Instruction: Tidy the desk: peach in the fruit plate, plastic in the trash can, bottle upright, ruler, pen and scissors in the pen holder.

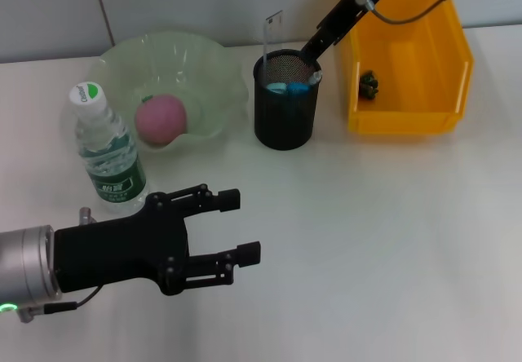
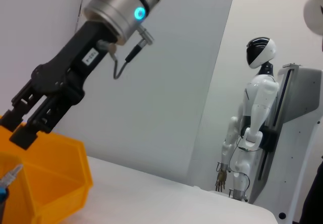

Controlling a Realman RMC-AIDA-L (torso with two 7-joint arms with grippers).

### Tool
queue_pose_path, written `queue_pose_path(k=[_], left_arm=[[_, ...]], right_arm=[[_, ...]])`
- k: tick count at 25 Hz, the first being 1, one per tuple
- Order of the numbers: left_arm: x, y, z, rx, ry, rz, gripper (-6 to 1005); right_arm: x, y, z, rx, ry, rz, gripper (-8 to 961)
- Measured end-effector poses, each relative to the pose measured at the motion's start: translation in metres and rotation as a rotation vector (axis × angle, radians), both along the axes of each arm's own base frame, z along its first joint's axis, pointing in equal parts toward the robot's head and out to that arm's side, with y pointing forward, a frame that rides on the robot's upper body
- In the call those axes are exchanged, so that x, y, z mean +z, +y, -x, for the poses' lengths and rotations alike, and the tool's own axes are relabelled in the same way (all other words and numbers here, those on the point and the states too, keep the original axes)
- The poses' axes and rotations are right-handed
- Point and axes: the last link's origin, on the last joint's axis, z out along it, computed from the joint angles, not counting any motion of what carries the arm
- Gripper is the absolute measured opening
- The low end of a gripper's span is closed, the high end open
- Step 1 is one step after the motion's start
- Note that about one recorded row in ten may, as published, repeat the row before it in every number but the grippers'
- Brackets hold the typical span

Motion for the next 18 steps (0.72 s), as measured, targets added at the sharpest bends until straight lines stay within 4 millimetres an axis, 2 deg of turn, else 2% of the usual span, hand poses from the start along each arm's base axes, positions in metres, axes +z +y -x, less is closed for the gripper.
queue_pose_path(k=[2, 5, 8, 13, 18], left_arm=[[0.001, 0.001, 0.0, 0.001, 0.001, -0.002, 788], [0.002, 0.002, 0.001, 0.004, 0.003, -0.007, 788], [0.005, 0.002, 0.003, 0.007, 0.009, -0.011, 788], [0.009, 0.004, 0.009, 0.013, 0.027, -0.023, 789], [0.013, 0.005, 0.014, 0.002, 0.044, -0.04, 789]], right_arm=[[0.003, -0.01, 0.002, 0.048, 0.039, -0.007, 651], [0.01, -0.027, 0.001, 0.118, 0.121, -0.014, 651], [0.02, -0.047, -0.008, 0.174, 0.247, -0.017, 651], [0.033, -0.082, -0.033, 0.285, 0.485, -0.009, 652], [0.027, -0.118, -0.071, 0.343, 0.635, 0.049, 652]])
